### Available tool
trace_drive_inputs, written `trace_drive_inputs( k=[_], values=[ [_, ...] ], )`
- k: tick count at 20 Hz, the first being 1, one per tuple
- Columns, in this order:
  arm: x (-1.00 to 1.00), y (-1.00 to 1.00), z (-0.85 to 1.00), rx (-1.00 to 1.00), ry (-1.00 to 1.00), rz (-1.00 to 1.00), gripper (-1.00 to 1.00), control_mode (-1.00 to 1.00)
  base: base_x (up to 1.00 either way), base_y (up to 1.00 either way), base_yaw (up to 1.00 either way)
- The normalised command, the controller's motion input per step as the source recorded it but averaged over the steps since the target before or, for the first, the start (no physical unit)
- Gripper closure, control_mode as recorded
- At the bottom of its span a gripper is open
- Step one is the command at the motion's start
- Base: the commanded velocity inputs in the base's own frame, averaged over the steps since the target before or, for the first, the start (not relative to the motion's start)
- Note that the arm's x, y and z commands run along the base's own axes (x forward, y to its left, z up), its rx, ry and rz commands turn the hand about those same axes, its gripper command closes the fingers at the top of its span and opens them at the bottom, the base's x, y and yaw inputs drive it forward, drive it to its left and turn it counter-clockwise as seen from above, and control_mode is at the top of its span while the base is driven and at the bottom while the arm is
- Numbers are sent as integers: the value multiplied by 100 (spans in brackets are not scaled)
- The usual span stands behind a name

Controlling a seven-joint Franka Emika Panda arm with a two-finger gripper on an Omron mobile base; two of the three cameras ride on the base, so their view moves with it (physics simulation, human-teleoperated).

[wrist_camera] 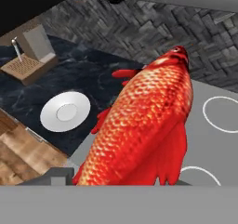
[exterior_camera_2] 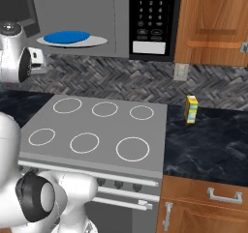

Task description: Pick the fish from the microwave and place it on plate located on the counter.

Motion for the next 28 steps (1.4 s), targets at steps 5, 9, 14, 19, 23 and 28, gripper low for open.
trace_drive_inputs(
  k=[5, 9, 14, 19, 23, 28],
  values=[
    [0, 35, -41, -6, 5, 17, 100, -100, 0, 0, 0],
    [1, 32, -37, -4, 3, 16, 100, -100, 0, 0, 0],
    [1, 34, -52, -3, 1, 16, 100, -100, 0, 0, 0],
    [0, 47, -67, -2, 0, 12, 100, -100, 0, 0, 0],
    [1, 58, -48, 0, 0, 7, 100, -100, 0, 0, 0],
    [14, 54, -22, 0, 0, 4, 100, -100, 0, 0, 0]
  ],
)
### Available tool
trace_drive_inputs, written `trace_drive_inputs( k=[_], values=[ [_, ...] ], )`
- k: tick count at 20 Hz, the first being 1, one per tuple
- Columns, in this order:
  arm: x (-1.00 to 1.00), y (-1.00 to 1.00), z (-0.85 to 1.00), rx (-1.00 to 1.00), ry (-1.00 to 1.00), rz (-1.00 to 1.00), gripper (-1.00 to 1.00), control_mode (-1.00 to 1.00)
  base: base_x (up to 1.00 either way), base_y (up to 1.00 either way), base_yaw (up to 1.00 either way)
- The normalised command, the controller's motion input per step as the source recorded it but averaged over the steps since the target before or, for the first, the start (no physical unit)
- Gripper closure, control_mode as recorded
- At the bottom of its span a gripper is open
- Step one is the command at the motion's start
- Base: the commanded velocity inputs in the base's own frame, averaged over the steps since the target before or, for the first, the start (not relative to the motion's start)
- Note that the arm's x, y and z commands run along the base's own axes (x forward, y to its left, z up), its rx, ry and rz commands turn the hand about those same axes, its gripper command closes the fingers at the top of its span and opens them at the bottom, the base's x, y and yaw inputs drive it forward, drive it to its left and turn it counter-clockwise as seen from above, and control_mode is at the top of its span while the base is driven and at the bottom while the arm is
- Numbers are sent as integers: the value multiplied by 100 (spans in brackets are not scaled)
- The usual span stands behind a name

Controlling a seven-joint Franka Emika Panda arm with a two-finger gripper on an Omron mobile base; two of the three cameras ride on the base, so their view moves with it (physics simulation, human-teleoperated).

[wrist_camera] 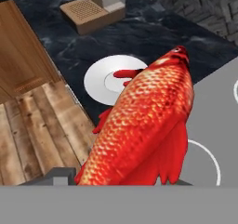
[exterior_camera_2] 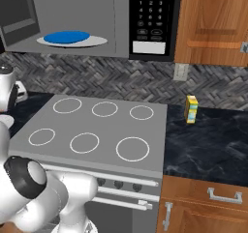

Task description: Pick the fish from the microwave and place it on plate located on the counter.

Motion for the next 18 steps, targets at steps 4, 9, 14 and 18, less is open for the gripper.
trace_drive_inputs(
  k=[4, 9, 14, 18],
  values=[
    [23, 53, -37, 0, 0, 3, 100, -100, 0, 0, 0],
    [17, 61, -42, 0, 3, 2, 100, -100, 0, 0, 0],
    [22, 53, -34, 0, 2, 1, 100, -100, 0, 0, 0],
    [25, 48, -34, 0, 1, 0, 100, -100, 0, 0, 0]
  ],
)
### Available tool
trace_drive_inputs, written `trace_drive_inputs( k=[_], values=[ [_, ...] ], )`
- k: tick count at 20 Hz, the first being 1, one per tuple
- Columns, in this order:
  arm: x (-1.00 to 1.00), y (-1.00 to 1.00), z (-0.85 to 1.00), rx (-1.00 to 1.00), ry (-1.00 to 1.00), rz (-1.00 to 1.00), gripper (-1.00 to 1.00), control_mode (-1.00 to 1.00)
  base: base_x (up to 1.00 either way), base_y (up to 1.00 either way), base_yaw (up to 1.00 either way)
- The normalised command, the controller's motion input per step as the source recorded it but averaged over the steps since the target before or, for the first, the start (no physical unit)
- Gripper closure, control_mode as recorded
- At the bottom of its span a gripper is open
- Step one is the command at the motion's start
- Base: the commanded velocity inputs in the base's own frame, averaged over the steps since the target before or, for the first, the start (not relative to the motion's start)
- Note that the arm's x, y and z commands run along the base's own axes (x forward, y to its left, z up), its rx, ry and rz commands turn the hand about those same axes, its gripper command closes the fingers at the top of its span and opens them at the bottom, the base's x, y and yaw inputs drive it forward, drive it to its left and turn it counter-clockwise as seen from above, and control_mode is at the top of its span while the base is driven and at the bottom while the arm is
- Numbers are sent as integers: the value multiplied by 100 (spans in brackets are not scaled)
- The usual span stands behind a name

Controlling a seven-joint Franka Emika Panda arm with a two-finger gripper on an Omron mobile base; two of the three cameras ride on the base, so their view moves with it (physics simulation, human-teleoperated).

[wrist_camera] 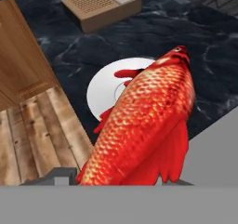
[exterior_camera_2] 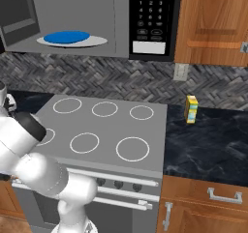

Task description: Pick the fish from the microwave and place it on plate located on the counter.

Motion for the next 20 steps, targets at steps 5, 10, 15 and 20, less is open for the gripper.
trace_drive_inputs(
  k=[5, 10, 15, 20],
  values=[
    [27, 48, -45, 0, 2, 0, 100, -100, 0, 0, 0],
    [41, 55, -35, 0, 1, 0, 100, -100, 0, 0, 0],
    [26, 34, 0, 0, 0, 0, 100, -100, 0, 0, 0],
    [0, 12, 39, 0, 0, 0, 100, -100, 0, 0, 0]
  ],
)
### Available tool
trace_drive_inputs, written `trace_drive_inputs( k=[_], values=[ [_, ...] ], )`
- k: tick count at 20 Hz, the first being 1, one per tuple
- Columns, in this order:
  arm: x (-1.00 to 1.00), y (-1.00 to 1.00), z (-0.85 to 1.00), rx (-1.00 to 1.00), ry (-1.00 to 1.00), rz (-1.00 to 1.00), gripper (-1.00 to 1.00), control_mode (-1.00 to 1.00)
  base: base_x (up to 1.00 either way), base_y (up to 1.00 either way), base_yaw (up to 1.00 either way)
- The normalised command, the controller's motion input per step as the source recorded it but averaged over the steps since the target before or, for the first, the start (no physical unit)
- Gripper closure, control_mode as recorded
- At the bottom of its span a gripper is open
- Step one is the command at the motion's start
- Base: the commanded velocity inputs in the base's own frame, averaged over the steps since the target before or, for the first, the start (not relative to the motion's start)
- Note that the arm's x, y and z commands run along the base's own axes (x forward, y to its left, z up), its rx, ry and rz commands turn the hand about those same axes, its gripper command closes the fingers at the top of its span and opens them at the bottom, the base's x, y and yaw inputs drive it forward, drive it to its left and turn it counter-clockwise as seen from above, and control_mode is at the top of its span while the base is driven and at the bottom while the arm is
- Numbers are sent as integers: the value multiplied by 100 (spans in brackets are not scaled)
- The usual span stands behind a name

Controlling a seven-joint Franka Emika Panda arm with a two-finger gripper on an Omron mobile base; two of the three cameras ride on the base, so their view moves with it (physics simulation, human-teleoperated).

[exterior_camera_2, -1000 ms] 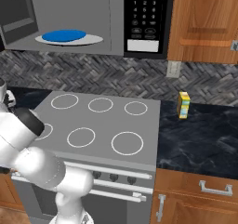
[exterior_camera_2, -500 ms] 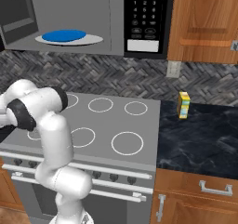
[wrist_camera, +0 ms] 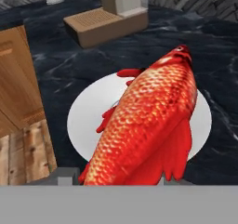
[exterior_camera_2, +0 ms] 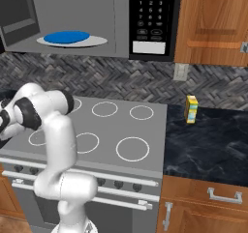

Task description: Pick the fish from the microwave and place it on plate located on the counter.

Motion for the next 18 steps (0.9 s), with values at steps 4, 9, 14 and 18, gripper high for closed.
trace_drive_inputs(
  k=[4, 9, 14, 18],
  values=[
    [3, 22, 54, 0, 2, 0, 100, -100, 0, 0, 0],
    [35, 38, 8, -3, 16, 0, 100, -100, 0, 0, 0],
    [46, 37, -7, -7, 22, 0, 100, -100, 0, 0, 0],
    [50, 31, -18, -5, 7, 0, 100, -100, 0, 0, 0]
  ],
)
